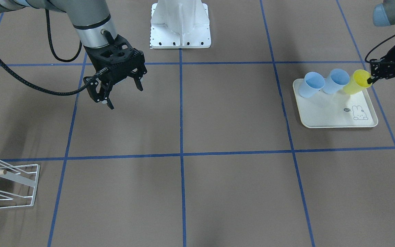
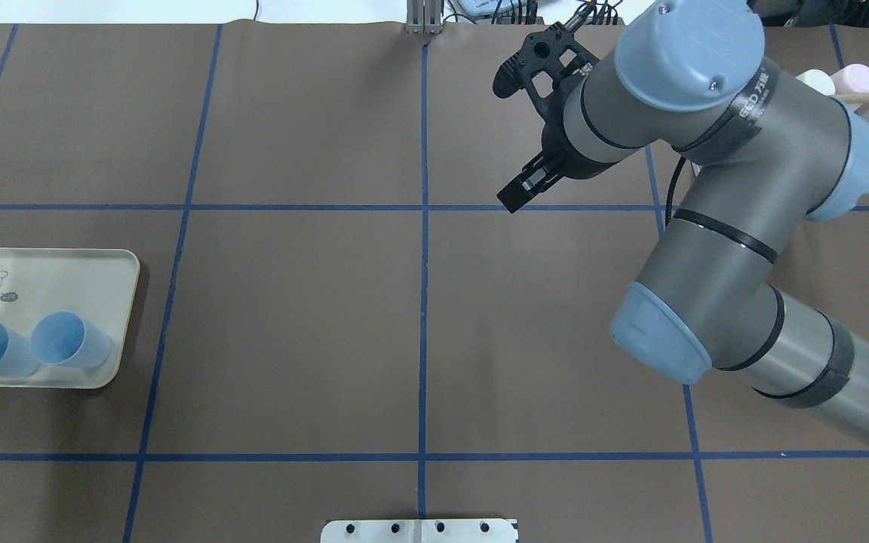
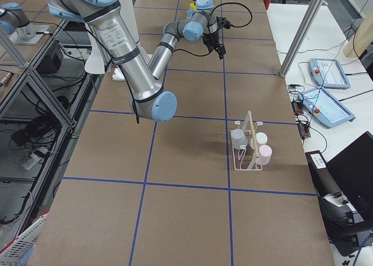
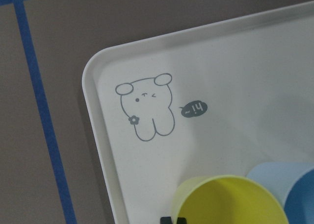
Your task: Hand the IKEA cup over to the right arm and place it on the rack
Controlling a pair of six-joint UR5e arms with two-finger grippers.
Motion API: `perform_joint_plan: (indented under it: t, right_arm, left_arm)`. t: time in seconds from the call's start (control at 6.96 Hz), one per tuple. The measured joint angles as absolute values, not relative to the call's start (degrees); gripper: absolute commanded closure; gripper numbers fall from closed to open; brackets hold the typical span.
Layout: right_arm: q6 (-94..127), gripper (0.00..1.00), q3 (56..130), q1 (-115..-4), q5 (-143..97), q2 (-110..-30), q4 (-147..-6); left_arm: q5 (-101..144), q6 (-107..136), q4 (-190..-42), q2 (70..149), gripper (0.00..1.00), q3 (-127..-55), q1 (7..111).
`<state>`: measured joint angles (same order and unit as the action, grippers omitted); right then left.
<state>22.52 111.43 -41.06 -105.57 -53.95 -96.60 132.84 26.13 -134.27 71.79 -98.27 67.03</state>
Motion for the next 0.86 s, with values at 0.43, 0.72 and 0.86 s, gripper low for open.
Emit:
perform_joint_plan:
  t: [0.43, 0.72, 0.86]
  right_arm:
    - [22.5, 0.00, 110.0, -37.1, -100.1, -54.4, -88.8]
    - [22.0, 0.00, 105.9, -33.4, -95.3, -55.1, -73.9]
    - [21.2, 0.00, 103.3, -31.3, -92.9, -55.8, -64.9]
  left_arm:
    - [137.4, 26.7, -114.5, 81.0, 1.00, -108.3, 75.9]
    - [144.4, 35.2, -103.2, 90.4, 1.00, -112.9, 77.0]
    - [148.6, 43.8, -102.0, 95.2, 1.00, -113.3, 77.0]
